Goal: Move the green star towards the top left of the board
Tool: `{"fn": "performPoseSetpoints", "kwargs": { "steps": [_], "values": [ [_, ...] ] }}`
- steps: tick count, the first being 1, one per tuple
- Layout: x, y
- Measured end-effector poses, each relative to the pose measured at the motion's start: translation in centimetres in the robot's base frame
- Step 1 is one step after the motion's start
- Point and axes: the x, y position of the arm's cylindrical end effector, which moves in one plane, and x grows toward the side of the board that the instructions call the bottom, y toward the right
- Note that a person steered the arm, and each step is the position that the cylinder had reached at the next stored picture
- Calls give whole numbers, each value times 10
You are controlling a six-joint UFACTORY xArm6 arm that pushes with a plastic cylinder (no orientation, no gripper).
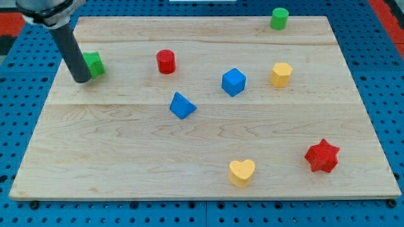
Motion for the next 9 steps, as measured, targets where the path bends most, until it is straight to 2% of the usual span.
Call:
{"fn": "performPoseSetpoints", "kwargs": {
  "steps": [2,4,5,7,9],
  "values": [
    [-62,9],
    [-99,47],
    [-104,8],
    [-113,102],
    [-111,58]
  ]
}}
